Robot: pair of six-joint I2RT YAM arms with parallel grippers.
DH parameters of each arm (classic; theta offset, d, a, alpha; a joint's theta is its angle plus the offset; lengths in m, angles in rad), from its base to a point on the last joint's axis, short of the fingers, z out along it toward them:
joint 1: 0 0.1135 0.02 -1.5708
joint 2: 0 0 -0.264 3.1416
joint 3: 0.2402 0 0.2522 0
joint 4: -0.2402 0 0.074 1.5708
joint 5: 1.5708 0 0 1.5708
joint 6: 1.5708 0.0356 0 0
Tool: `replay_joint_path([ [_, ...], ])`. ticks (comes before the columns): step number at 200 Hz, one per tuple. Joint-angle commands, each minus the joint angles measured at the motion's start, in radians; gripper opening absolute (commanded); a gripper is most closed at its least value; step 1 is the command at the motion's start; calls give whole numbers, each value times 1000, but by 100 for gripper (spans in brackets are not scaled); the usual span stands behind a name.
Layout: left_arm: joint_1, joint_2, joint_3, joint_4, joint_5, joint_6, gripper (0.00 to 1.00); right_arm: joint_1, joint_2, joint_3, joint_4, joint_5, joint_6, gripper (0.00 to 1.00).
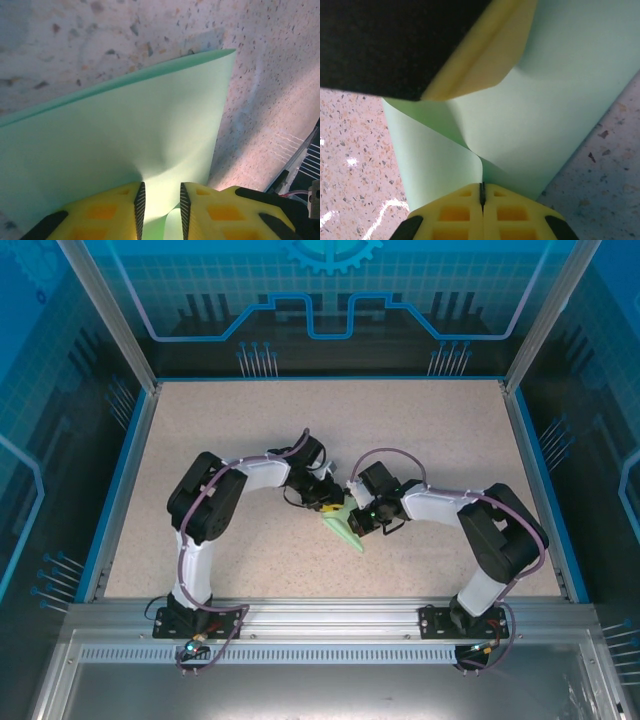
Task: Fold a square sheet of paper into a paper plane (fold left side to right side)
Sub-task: Third fold the triangle at the center of the table.
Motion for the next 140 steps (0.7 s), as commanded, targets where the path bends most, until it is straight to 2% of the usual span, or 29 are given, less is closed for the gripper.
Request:
replay_joint_path([
  [1,9,-89,1,-63,-60,47,31,-13,34,-9,-102,-1,11,1],
  [32,13,-199,-45,-71,-100,55,29,-12,40,-3,-111,0,10,1],
  [67,-14,-286,-176,16,-29,14,20,-12,46,8,-117,0,7,1],
  [90,-56,-280,-238,118,39,-28,18,-10,53,11,-124,3,4,1],
  [140,-96,-214,-282,210,31,-70,16,-9,60,14,-128,4,4,1],
])
